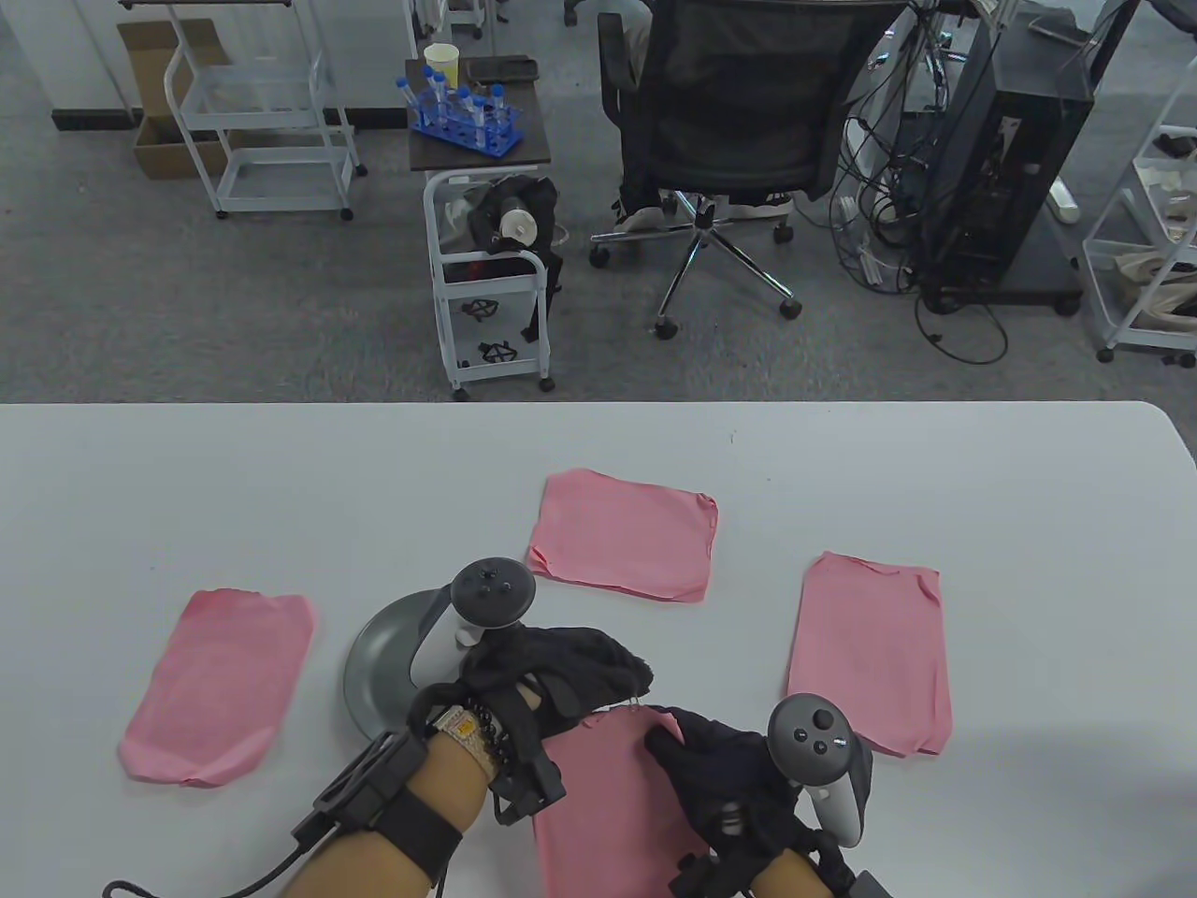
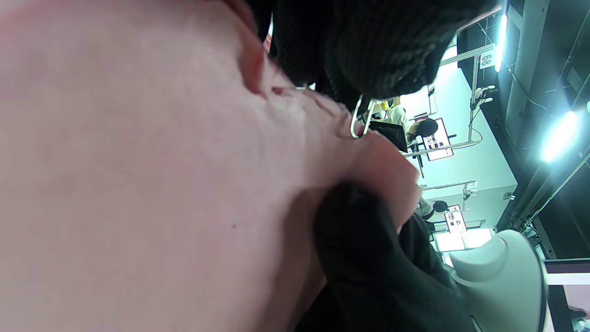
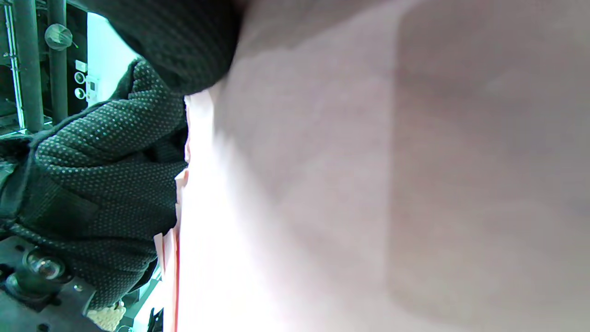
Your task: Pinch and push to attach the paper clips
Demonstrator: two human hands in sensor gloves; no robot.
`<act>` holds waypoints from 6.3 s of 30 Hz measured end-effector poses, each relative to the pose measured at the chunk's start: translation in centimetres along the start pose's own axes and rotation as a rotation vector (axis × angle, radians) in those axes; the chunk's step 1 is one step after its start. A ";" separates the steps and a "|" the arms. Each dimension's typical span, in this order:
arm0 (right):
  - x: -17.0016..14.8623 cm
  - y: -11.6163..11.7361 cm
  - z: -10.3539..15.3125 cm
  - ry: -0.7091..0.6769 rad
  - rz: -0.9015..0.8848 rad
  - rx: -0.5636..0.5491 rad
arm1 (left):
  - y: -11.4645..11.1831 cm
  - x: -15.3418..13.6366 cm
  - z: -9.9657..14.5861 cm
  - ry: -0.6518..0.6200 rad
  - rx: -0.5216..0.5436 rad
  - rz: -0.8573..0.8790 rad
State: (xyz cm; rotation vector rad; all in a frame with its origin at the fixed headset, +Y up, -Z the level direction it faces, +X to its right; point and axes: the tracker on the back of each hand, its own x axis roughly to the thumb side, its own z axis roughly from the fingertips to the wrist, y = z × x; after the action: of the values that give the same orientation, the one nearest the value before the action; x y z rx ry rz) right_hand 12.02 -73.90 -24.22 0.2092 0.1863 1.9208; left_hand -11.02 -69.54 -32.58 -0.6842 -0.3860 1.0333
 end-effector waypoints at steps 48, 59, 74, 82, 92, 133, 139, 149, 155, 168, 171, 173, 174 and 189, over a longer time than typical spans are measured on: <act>-3.9 1.5 0.0 0.308 -0.318 0.165 | -1.8 -11.4 7.8 -0.063 0.123 0.349; -5.7 -2.5 -3.8 0.548 0.090 -0.102 | 0.6 -11.5 8.4 -0.025 0.207 0.335; -2.2 0.7 -8.0 0.603 1.211 -0.260 | 7.6 -9.2 14.4 -0.268 0.450 0.486; -0.1 0.9 -6.6 0.452 1.112 -0.264 | 12.5 -11.3 22.4 -0.040 0.942 0.050; 1.0 6.7 -1.9 0.274 1.017 0.228 | 12.5 -19.2 19.2 0.995 0.404 -0.474; 4.0 1.0 0.7 -0.139 -0.629 0.211 | -1.2 -5.8 11.9 -0.548 0.030 0.296; 4.8 -2.2 1.8 -0.237 -0.266 -0.022 | -1.4 -8.3 10.2 -0.111 -0.206 -0.133; 4.4 2.1 0.6 -0.236 -0.034 0.177 | 0.4 -8.0 11.5 -0.373 0.065 0.163; 3.5 3.2 0.3 -0.254 0.091 0.134 | -0.3 -8.1 11.6 -0.396 0.232 0.016; 4.9 2.9 1.0 -0.252 0.159 0.129 | 0.4 -6.5 12.9 -0.428 0.289 -0.063; 5.0 2.9 1.1 -0.248 0.224 0.088 | 0.4 -6.7 12.7 -0.374 0.293 -0.108; 3.4 3.5 0.3 -0.182 0.256 0.106 | 0.3 -8.2 11.8 -0.283 0.259 -0.135; 2.3 3.9 -0.2 -0.123 0.243 0.145 | 0.1 -9.3 11.1 -0.232 0.218 -0.127; 0.1 4.4 -1.2 -0.001 0.106 0.243 | 0.1 -11.2 10.1 -0.174 0.169 -0.021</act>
State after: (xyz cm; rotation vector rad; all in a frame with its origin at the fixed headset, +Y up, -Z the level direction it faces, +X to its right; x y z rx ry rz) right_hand 7.71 -75.36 -24.42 0.3884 0.4158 2.0016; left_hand -22.35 -76.04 -24.99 -0.4398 -0.4502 1.0950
